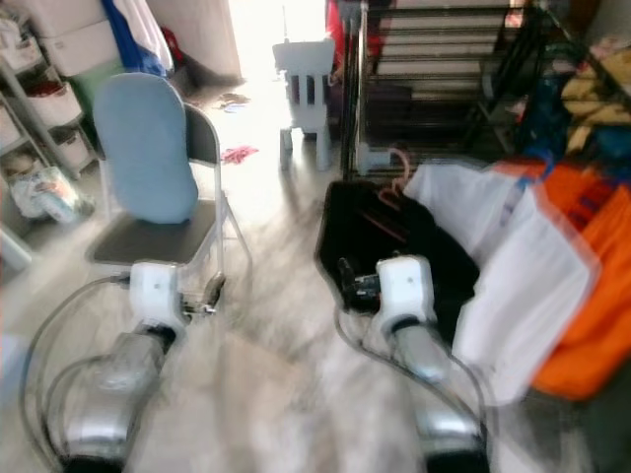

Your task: Hang hanger

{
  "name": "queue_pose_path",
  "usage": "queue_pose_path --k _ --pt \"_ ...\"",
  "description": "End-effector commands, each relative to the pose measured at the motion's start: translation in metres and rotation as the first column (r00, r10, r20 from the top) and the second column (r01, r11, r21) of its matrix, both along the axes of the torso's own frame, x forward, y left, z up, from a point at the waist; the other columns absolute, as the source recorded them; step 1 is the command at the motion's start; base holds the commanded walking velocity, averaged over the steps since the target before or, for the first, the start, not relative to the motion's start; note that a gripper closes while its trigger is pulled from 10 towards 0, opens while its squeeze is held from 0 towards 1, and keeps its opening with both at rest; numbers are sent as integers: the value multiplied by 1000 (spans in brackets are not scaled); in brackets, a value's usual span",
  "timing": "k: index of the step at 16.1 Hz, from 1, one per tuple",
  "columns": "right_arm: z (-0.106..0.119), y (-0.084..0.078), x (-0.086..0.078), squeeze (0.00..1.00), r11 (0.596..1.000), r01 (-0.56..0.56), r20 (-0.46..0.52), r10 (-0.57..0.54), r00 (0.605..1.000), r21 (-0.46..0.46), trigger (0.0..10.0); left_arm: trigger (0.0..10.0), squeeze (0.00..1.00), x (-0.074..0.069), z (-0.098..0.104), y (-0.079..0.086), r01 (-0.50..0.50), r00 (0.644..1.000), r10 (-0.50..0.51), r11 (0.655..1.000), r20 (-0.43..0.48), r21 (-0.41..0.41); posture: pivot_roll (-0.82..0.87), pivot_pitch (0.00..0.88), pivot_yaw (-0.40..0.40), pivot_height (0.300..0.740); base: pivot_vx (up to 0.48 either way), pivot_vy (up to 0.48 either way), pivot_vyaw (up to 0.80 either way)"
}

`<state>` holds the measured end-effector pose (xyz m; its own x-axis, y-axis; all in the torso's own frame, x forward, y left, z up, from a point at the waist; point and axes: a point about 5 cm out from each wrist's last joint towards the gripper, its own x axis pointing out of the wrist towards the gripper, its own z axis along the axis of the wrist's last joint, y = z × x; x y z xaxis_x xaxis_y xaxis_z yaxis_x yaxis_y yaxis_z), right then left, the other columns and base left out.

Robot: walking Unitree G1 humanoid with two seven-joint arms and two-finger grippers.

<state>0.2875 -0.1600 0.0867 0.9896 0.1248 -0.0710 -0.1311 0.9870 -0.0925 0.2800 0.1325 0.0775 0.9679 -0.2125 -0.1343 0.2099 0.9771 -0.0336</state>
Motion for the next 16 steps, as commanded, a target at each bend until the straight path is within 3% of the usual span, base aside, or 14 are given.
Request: queue_pose_path --k 1,5,13,16 --pt "5 7 2 0 1000 -16 22 16 1000 5 10000 10000 0 2 5 9 -19 1000 18 999 23 30 -121 0 53 740 0 0 0" --pt "5 3 3 0 1000 12 22 -12 1000 -16 10000 10000 0 0 10 1 52 997 -51 999 49 -14 -124 0 51 740 0 0 0" --pt "5 4 6 0 1000 16 22 -16 1000 -20 10000 10000 0 0 10 -2 77 996 -76 997 54 -17 -126 0 50 740 405 0 -755" --pt "5 6 5 0 1000 1 21 -1 1000 -8 10000 10000 0 0 9 -3 77 996 -76 997 50 -21 -127 0 49 740 434 87 0"
